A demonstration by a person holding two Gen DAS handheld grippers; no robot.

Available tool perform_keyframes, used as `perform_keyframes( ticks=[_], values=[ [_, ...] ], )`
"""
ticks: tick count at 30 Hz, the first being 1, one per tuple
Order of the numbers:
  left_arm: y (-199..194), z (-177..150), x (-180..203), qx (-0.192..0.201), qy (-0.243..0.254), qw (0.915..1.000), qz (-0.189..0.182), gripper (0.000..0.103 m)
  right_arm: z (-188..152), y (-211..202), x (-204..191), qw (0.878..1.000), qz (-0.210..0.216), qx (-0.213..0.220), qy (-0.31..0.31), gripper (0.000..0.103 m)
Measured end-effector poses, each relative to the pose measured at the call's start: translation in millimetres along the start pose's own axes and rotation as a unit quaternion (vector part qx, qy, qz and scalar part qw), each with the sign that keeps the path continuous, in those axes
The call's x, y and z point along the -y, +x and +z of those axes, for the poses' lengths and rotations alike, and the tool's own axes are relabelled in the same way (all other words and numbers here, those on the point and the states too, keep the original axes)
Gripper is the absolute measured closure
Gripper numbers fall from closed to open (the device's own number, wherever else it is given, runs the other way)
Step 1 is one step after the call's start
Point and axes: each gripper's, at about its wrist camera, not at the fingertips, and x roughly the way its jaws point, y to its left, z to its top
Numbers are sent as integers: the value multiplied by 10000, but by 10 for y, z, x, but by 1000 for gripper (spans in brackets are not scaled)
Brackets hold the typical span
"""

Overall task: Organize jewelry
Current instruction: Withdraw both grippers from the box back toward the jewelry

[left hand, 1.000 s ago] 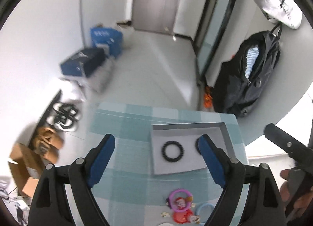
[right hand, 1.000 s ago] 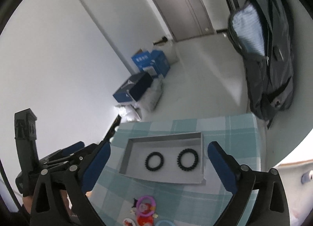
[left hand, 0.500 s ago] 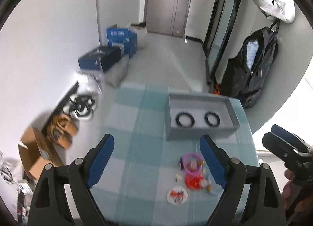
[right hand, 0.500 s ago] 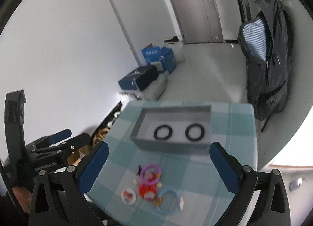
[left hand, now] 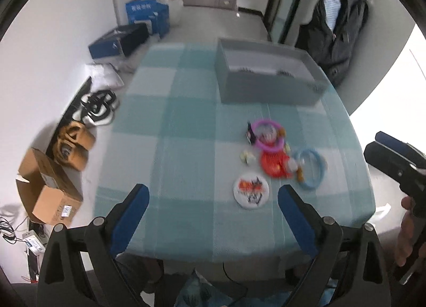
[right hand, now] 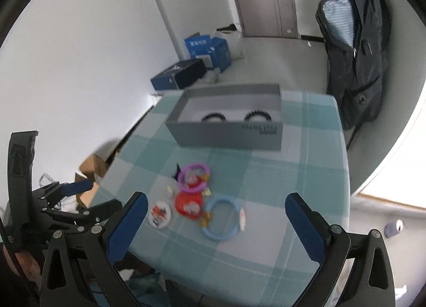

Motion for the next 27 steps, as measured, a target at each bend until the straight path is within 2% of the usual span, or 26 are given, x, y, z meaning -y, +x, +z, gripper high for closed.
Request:
perform_keyframes(
  ticks=[6,11,16,22,27],
  values=[
    [187,-79,171,-301,302,9990,-112,8,-111,41,57,9998,-131,-127,-15,0],
    [313,-81,241,-495,389,9980,-8,8,-154,14,141,9996,-95,-219,178,0],
    [456,-64,293,-712,521,9958,256,8,-191,4,186,9994,-98,-275,189,0],
    [513,-49,334,-812,595,9947,233,9,-209,34,273,9983,-208,-399,363,0],
    [473,-66,383,-830,769,9933,240,25,-218,61,300,9979,-267,-464,368,0]
  ],
)
